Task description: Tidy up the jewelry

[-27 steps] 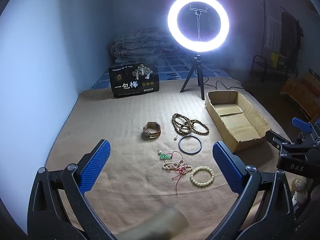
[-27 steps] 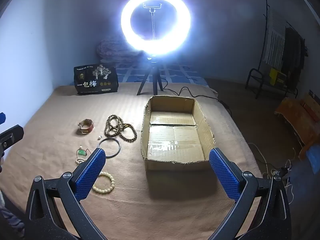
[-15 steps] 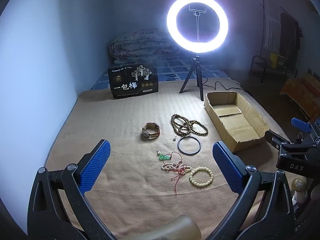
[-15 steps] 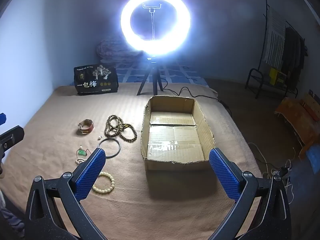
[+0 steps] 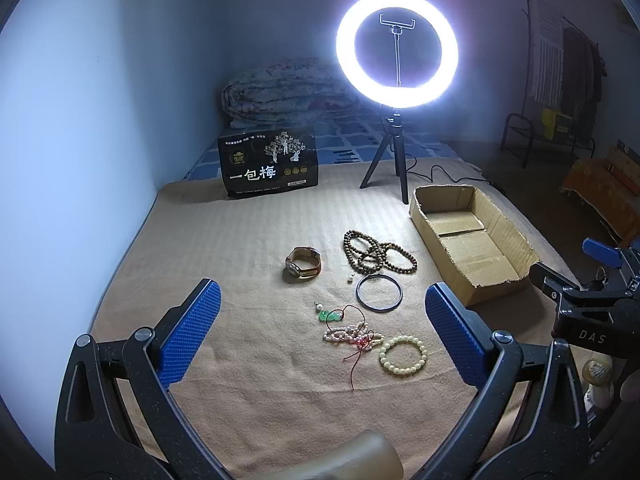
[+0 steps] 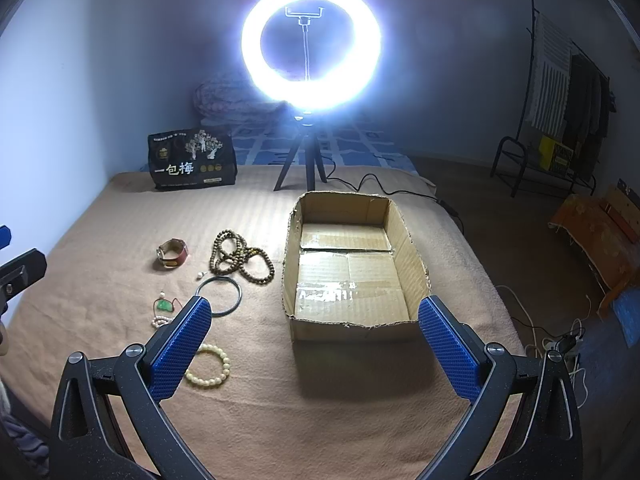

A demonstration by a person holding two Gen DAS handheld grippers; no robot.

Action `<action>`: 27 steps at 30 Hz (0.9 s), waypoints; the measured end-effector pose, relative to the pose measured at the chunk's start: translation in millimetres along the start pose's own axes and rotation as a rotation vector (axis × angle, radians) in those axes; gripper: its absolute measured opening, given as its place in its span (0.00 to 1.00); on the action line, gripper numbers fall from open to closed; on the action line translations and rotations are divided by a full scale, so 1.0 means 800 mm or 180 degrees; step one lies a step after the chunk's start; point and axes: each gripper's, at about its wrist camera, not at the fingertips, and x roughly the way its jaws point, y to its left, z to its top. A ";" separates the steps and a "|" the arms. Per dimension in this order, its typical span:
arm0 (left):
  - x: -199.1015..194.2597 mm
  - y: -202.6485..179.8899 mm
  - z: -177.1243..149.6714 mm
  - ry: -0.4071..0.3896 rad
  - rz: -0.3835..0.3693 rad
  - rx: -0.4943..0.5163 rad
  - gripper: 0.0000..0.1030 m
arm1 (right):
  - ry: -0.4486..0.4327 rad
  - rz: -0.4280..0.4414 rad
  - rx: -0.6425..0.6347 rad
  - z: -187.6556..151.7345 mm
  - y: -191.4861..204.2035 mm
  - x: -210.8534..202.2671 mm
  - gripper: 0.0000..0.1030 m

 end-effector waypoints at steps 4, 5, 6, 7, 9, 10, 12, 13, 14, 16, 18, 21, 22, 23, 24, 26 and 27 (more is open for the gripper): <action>0.000 0.000 0.000 -0.0003 -0.0004 -0.0001 1.00 | -0.0006 0.0001 0.0002 0.000 -0.001 0.000 1.00; 0.000 0.000 -0.001 -0.0003 -0.0003 -0.0002 1.00 | -0.0006 0.0003 0.0002 0.000 -0.001 0.000 1.00; 0.000 0.000 -0.001 -0.0003 -0.0003 -0.0001 1.00 | -0.0006 -0.0001 0.0004 -0.001 -0.001 0.000 1.00; 0.000 0.000 -0.001 -0.0002 -0.0004 -0.0001 1.00 | -0.0005 -0.0002 0.0004 -0.001 -0.001 0.000 1.00; 0.000 0.000 -0.001 0.0001 -0.0006 0.0000 1.00 | -0.0002 -0.0001 0.0008 -0.001 -0.002 0.000 1.00; 0.000 0.000 -0.001 -0.0002 -0.0007 -0.0001 1.00 | -0.0003 0.0000 0.0005 -0.001 -0.002 0.000 1.00; -0.001 0.000 -0.001 -0.0005 -0.0006 -0.0002 1.00 | -0.0002 -0.0001 0.0006 -0.001 -0.002 0.000 1.00; 0.000 0.000 -0.001 -0.0005 -0.0008 -0.0002 1.00 | -0.0002 0.0000 0.0006 -0.001 0.001 0.000 1.00; 0.000 0.001 -0.001 -0.0003 -0.0009 -0.0002 1.00 | -0.0001 0.0002 0.0005 -0.001 0.001 0.000 1.00; 0.000 0.000 -0.002 -0.0004 -0.0004 -0.0005 1.00 | -0.0002 0.0001 0.0004 -0.001 0.001 -0.001 1.00; 0.000 0.000 -0.002 -0.0002 -0.0003 -0.0007 1.00 | -0.0003 0.0001 0.0002 -0.001 0.001 -0.001 1.00; 0.000 0.000 -0.002 -0.0003 -0.0003 -0.0004 1.00 | 0.0001 0.0003 0.0007 -0.001 0.001 -0.001 1.00; 0.000 0.001 -0.002 -0.0003 -0.0009 -0.0004 1.00 | 0.0001 0.0002 0.0007 -0.001 0.001 -0.001 1.00; 0.000 0.001 -0.002 -0.0003 -0.0011 -0.0004 1.00 | 0.0002 0.0004 0.0006 -0.001 0.000 -0.001 1.00; 0.000 0.001 -0.002 -0.0005 -0.0009 -0.0003 1.00 | 0.0003 0.0003 0.0003 0.000 0.001 -0.001 1.00; 0.000 0.001 -0.002 -0.0004 -0.0009 0.0000 1.00 | 0.0004 0.0005 0.0005 0.000 0.000 -0.001 1.00; 0.000 0.001 -0.002 -0.0001 -0.0010 -0.0001 1.00 | 0.0007 0.0008 0.0009 0.000 -0.001 -0.002 1.00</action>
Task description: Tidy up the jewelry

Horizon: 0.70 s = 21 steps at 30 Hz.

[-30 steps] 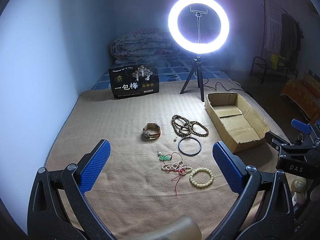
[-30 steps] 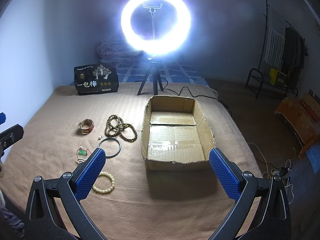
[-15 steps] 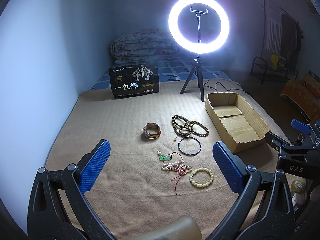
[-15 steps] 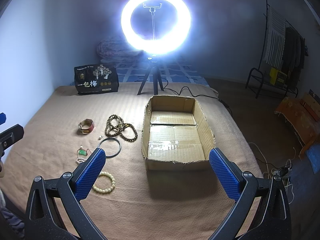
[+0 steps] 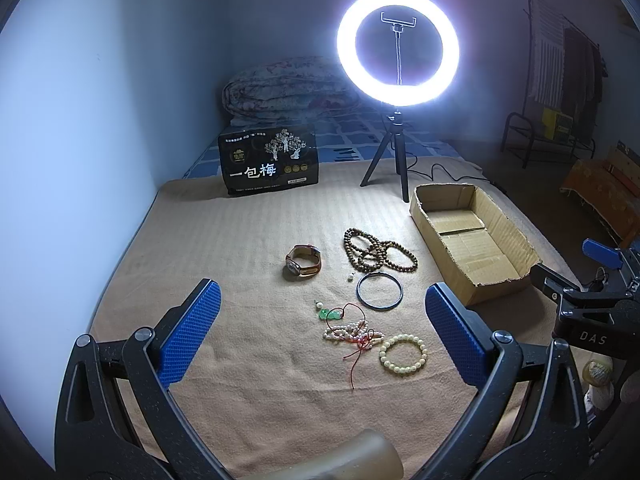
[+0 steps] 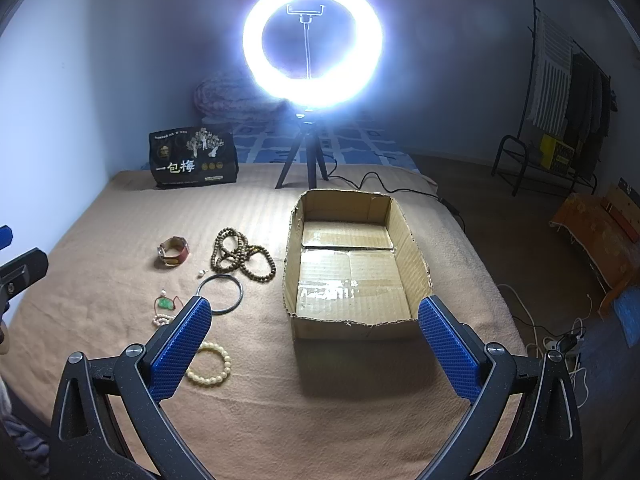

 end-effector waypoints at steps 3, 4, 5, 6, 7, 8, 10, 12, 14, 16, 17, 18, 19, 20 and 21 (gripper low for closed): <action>0.000 0.000 0.000 -0.0002 0.0005 -0.0001 1.00 | 0.0009 0.0000 0.0010 0.001 0.000 0.000 1.00; 0.000 0.000 0.000 -0.0001 0.0005 -0.0001 1.00 | 0.0008 0.0000 0.0011 -0.003 0.002 0.003 1.00; 0.000 0.000 0.000 -0.0001 0.0001 -0.0004 1.00 | 0.0008 0.0003 0.0011 -0.003 0.002 0.003 1.00; 0.000 0.000 0.000 -0.0001 0.0002 -0.0007 1.00 | 0.0007 0.0005 0.0011 -0.003 0.002 0.003 1.00; 0.000 0.000 0.000 -0.0001 0.0002 -0.0004 1.00 | 0.0011 0.0005 0.0008 -0.003 0.002 0.003 1.00; 0.000 0.000 0.000 -0.0001 0.0003 -0.0003 1.00 | 0.0012 0.0006 0.0007 -0.003 0.002 0.003 1.00; 0.000 0.000 0.000 0.0003 -0.0003 -0.0003 1.00 | 0.0014 0.0007 0.0006 -0.003 0.002 0.003 1.00; 0.000 0.000 0.000 0.0000 -0.0002 0.0000 1.00 | 0.0016 0.0008 0.0002 -0.003 0.003 0.003 1.00; 0.000 0.000 0.000 0.0001 -0.0001 -0.0001 1.00 | 0.0016 0.0009 0.0004 -0.003 0.002 0.003 1.00; 0.000 0.000 0.000 0.0003 -0.0001 -0.0004 1.00 | 0.0017 0.0009 0.0005 -0.003 0.002 0.003 1.00; 0.000 0.000 0.000 0.0004 0.0000 -0.0004 1.00 | 0.0018 0.0009 0.0005 -0.003 0.002 0.003 1.00; 0.000 0.000 0.000 0.0005 -0.0001 -0.0005 1.00 | 0.0019 0.0008 0.0004 -0.003 0.003 0.003 1.00; 0.000 0.000 0.000 0.0004 -0.0002 -0.0002 1.00 | 0.0018 0.0010 0.0003 -0.003 0.002 0.003 1.00; 0.000 0.000 0.000 0.0004 -0.0002 -0.0001 1.00 | 0.0018 0.0011 0.0002 -0.003 0.002 0.003 1.00; 0.001 0.000 0.000 0.0005 -0.0003 -0.0002 1.00 | 0.0019 0.0013 -0.0001 -0.003 0.003 0.003 1.00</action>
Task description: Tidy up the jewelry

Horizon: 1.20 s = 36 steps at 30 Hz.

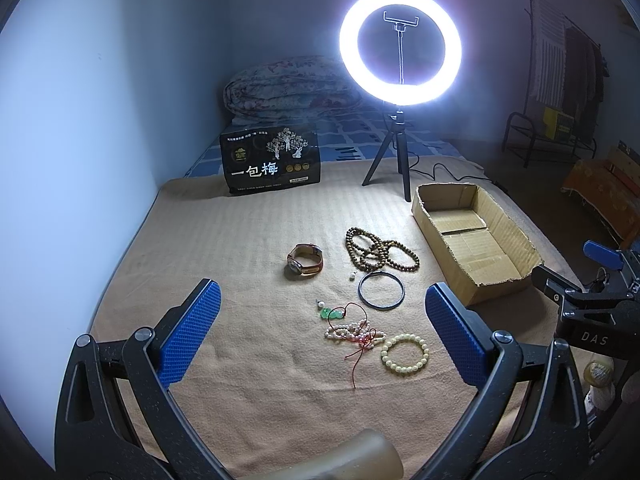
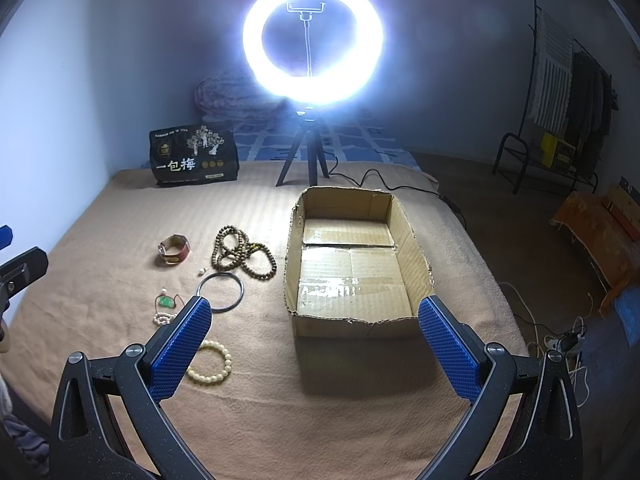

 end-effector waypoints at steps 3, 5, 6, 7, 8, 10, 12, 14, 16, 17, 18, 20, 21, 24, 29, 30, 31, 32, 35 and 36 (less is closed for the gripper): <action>0.000 0.000 0.000 0.0001 0.0003 0.0004 1.00 | 0.0002 0.0005 -0.0007 -0.001 0.000 -0.001 1.00; 0.000 0.000 0.000 0.0003 0.0002 -0.0001 1.00 | 0.0004 0.0007 -0.0005 -0.001 0.000 0.001 1.00; 0.000 0.001 0.000 0.0008 0.0001 -0.0005 1.00 | 0.0006 0.0008 -0.0005 -0.001 0.000 0.000 1.00; 0.000 0.002 -0.001 0.0014 0.0000 -0.0010 1.00 | 0.0005 0.0006 -0.0005 -0.001 0.000 0.001 1.00; 0.001 0.003 -0.002 0.0021 -0.0001 -0.0014 1.00 | 0.0007 0.0009 -0.0003 -0.001 0.000 0.000 1.00; 0.002 0.005 -0.004 0.0035 -0.0001 -0.0022 1.00 | 0.0010 0.0014 -0.0001 -0.002 0.000 0.000 1.00; 0.003 0.006 -0.006 0.0049 0.0002 -0.0024 1.00 | 0.0010 0.0016 -0.0003 -0.002 0.001 0.000 1.00; 0.004 0.006 -0.008 0.0059 0.0007 -0.0023 1.00 | 0.0011 0.0012 -0.0001 -0.002 0.001 0.000 1.00; 0.008 0.005 -0.007 0.0079 0.0010 -0.0019 1.00 | 0.0015 0.0012 -0.0005 -0.003 0.002 0.001 1.00; 0.010 0.004 -0.007 0.0088 0.0015 -0.0019 1.00 | 0.0020 0.0016 -0.0010 -0.003 0.002 0.001 1.00; 0.012 0.004 -0.008 0.0095 0.0018 -0.0019 1.00 | 0.0026 0.0022 -0.0016 -0.004 0.003 0.001 1.00; 0.014 0.006 -0.008 0.0108 0.0044 -0.0023 1.00 | 0.0043 0.0029 -0.0030 -0.005 0.004 0.003 1.00; 0.016 0.007 -0.008 0.0115 0.0059 -0.0031 1.00 | 0.0053 0.0033 -0.0034 -0.005 0.004 0.004 1.00; 0.022 0.013 -0.007 0.0156 0.0109 -0.0069 1.00 | 0.0097 0.0097 -0.0038 -0.006 0.004 0.007 1.00; 0.039 0.026 -0.008 0.0293 0.0139 -0.0115 1.00 | 0.0162 0.0149 -0.0081 -0.008 0.007 0.014 1.00; 0.041 0.027 -0.008 0.0313 0.0143 -0.0113 1.00 | 0.0175 0.0158 -0.0093 -0.008 0.008 0.015 1.00; 0.044 0.029 -0.008 0.0334 0.0150 -0.0115 1.00 | 0.0199 0.0180 -0.0109 -0.008 0.008 0.017 1.00; 0.047 0.031 -0.009 0.0352 0.0154 -0.0123 1.00 | 0.0213 0.0197 -0.0118 -0.009 0.009 0.019 1.00; 0.058 0.037 -0.008 0.0438 0.0096 -0.0151 1.00 | 0.0310 0.0327 -0.0151 -0.011 0.014 0.027 1.00; 0.061 0.038 -0.008 0.0461 0.0085 -0.0158 1.00 | 0.0357 0.0372 -0.0156 -0.013 0.016 0.030 1.00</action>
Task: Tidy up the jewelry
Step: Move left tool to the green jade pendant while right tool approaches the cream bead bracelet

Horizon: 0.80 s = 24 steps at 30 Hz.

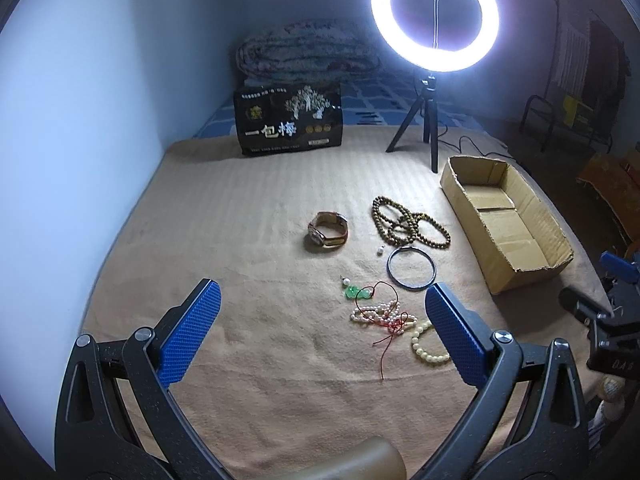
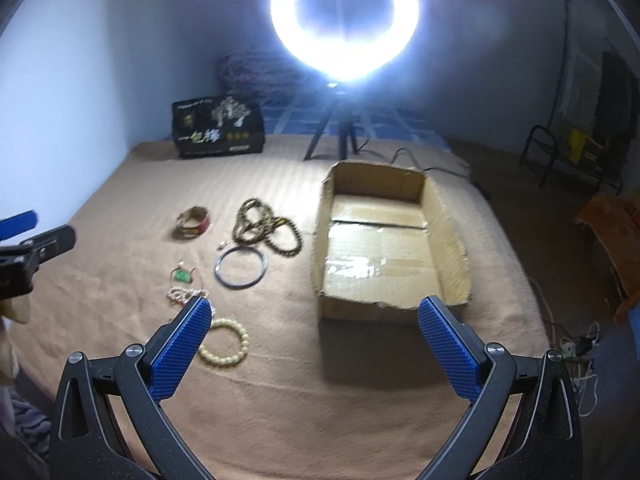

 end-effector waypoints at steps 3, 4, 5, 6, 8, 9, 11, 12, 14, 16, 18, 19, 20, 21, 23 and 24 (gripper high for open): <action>0.011 0.003 0.004 0.0079 -0.0061 -0.0007 1.00 | 0.0133 0.0093 -0.0023 -0.002 0.004 0.012 1.00; 0.017 0.005 0.006 0.0122 -0.0097 -0.0026 0.97 | 0.0168 0.0109 -0.0031 -0.002 0.005 0.015 1.00; 0.022 0.006 0.007 0.0170 -0.0125 -0.0037 0.95 | 0.0227 0.0143 -0.0041 -0.002 0.007 0.020 1.00; 0.029 0.007 0.008 0.0237 -0.0159 -0.0048 0.93 | 0.0270 0.0177 -0.0047 -0.003 0.008 0.024 1.00; 0.042 0.010 0.009 0.0359 -0.0247 -0.0086 0.90 | 0.0376 0.0255 -0.0049 -0.004 0.010 0.033 1.00; 0.051 0.012 0.010 0.0441 -0.0308 -0.0117 0.83 | 0.0424 0.0284 -0.0047 -0.006 0.011 0.037 1.00; 0.068 0.017 0.012 0.0595 -0.0423 -0.0171 0.77 | 0.0507 0.0337 -0.0055 -0.007 0.013 0.045 1.00; 0.078 0.021 0.013 0.0667 -0.0466 -0.0216 0.72 | 0.0531 0.0354 -0.0075 -0.007 0.015 0.047 1.00; 0.095 0.025 0.013 0.0774 -0.0494 -0.0270 0.64 | 0.0569 0.0398 -0.0116 -0.008 0.019 0.051 0.97; 0.112 0.030 0.013 0.0878 -0.0505 -0.0322 0.61 | 0.0662 0.0481 -0.0125 -0.010 0.022 0.059 0.94; 0.128 0.031 0.010 0.0968 -0.0545 -0.0347 0.58 | 0.0787 0.0570 -0.0067 -0.012 0.021 0.070 0.93; 0.136 0.029 0.009 0.1015 -0.0566 -0.0350 0.56 | 0.0829 0.0595 -0.0051 -0.013 0.021 0.074 0.88; 0.143 0.027 0.007 0.1066 -0.0608 -0.0348 0.56 | 0.0906 0.0630 -0.0039 -0.015 0.021 0.081 0.83; 0.151 0.025 0.006 0.1129 -0.0657 -0.0341 0.56 | 0.0991 0.0650 -0.0043 -0.017 0.022 0.088 0.76; 0.163 0.021 0.004 0.1210 -0.0691 -0.0359 0.56 | 0.1090 0.0682 -0.0040 -0.021 0.025 0.100 0.72; 0.171 0.019 0.003 0.1271 -0.0720 -0.0388 0.56 | 0.1133 0.0705 -0.0032 -0.022 0.026 0.104 0.71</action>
